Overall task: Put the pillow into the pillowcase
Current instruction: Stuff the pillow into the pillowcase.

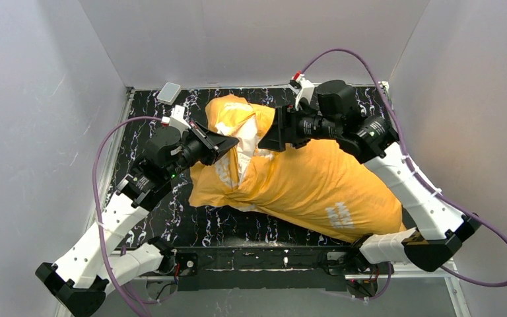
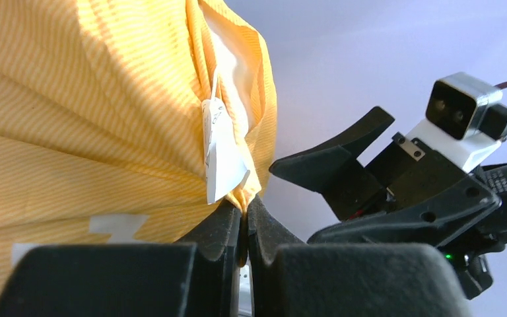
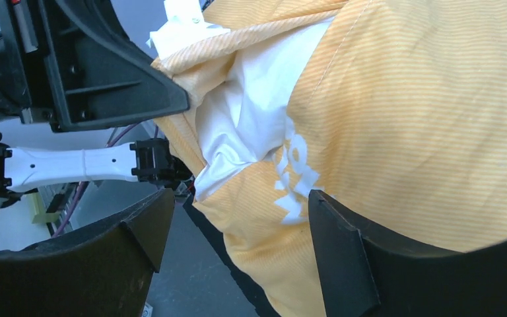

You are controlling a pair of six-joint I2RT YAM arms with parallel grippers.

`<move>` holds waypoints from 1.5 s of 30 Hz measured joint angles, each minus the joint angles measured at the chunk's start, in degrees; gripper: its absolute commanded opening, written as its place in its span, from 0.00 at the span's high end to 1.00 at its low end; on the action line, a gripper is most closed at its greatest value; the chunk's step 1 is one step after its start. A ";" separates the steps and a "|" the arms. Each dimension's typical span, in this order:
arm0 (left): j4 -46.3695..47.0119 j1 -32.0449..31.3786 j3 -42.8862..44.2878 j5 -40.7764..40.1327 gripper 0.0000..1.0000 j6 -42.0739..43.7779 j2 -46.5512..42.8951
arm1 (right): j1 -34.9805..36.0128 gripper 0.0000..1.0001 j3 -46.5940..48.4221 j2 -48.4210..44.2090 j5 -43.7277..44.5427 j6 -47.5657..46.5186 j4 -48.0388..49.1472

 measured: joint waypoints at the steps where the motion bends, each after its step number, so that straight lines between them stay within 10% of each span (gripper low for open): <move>1: -0.26 0.00 0.00 0.02 1.00 0.11 -0.02 | -0.13 0.19 1.07 0.70 0.35 0.11 -0.76; 12: -0.48 0.28 0.74 3.96 1.00 1.07 5.11 | -0.37 0.49 4.11 16.33 -2.56 -0.85 -2.84; 24: -5.53 0.57 9.60 3.72 1.00 -1.42 14.67 | 4.09 0.52 7.17 30.03 -3.67 -1.38 0.39; 37: -1.09 -1.05 0.09 -2.56 1.00 -1.42 1.79 | 1.62 0.19 0.70 24.92 -14.40 3.63 7.52; 45: 5.03 -2.03 -3.61 -1.25 1.00 -2.14 -3.76 | -4.68 0.16 -9.14 10.93 -23.02 8.17 14.27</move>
